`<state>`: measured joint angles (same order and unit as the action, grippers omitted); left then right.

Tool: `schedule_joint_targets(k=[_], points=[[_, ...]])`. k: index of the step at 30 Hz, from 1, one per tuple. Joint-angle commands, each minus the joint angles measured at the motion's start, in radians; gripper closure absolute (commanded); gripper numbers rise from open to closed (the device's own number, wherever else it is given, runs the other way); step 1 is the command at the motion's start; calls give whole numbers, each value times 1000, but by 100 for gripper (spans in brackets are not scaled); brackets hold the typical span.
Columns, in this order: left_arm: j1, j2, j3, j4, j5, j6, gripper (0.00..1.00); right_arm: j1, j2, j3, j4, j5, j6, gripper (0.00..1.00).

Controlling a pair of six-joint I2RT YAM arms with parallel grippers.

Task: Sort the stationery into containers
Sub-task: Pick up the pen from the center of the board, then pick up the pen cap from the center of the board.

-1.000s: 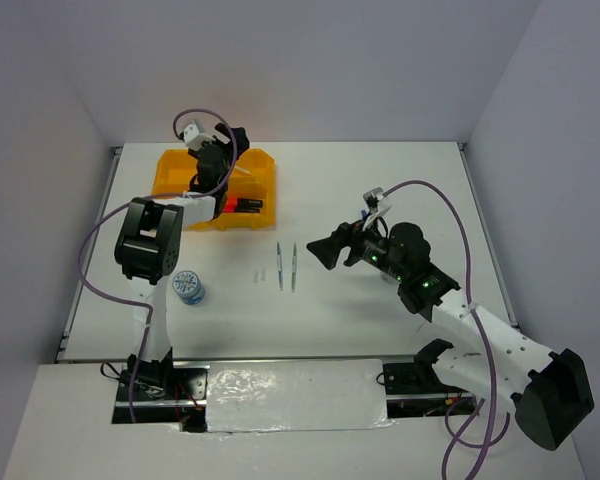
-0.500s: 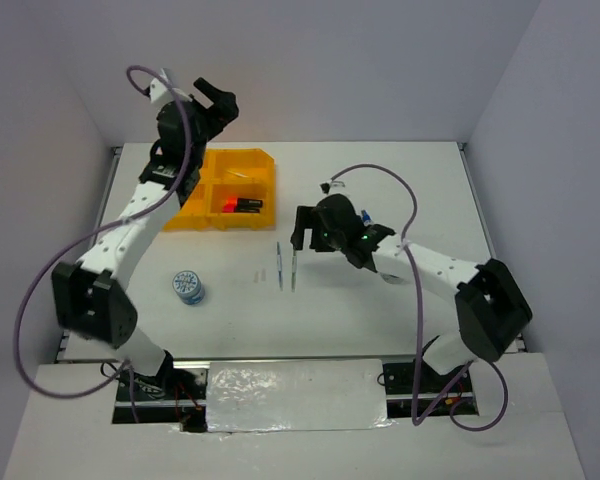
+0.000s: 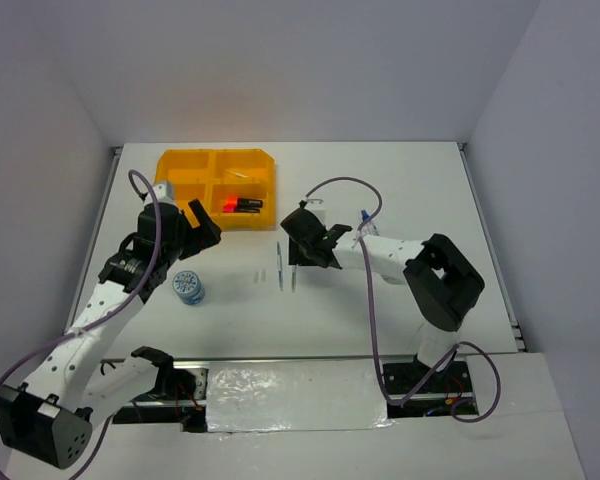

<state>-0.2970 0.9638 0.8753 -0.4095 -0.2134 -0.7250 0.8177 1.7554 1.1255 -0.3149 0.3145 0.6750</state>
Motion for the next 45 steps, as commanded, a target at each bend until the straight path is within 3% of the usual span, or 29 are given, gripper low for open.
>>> schedule_joint_targets(k=[1,12,19,21,22,23,27,28,30,33,34,35,38,45], points=[[-14,-100,-12,-75,39,81,1,11,35,72,-30,31,17,48],[-16,-194,-35,-147,9,118,1,34,182,168,-107,67,35,61],[-22,-148,-39,-111,68,125,1,34,200,100,-56,29,66,66],[-31,-128,-42,-94,66,116,1,34,207,79,-38,0,67,76],[-33,-119,-44,-88,66,113,1,34,211,76,-38,-3,78,93],[-46,-99,-48,-69,62,104,1,34,211,73,-41,-3,81,100],[-148,30,-32,-26,8,84,1,20,142,36,-55,23,71,100],[-248,133,2,-16,-47,84,1,-3,56,-14,-47,29,54,100],[-266,171,20,1,-66,91,1,-12,-12,-53,-50,35,48,100],[-297,297,18,76,-29,124,10,-41,-150,-127,-58,58,8,100],[-297,352,13,95,-26,127,17,-51,-183,-142,-62,83,2,100],[-297,378,4,112,-21,136,32,-52,-212,-170,-65,89,-5,100],[-298,481,16,147,0,154,48,-57,-299,-213,-78,92,-17,100],[-298,549,45,153,-14,160,47,-58,-367,-247,-72,83,-41,100]])
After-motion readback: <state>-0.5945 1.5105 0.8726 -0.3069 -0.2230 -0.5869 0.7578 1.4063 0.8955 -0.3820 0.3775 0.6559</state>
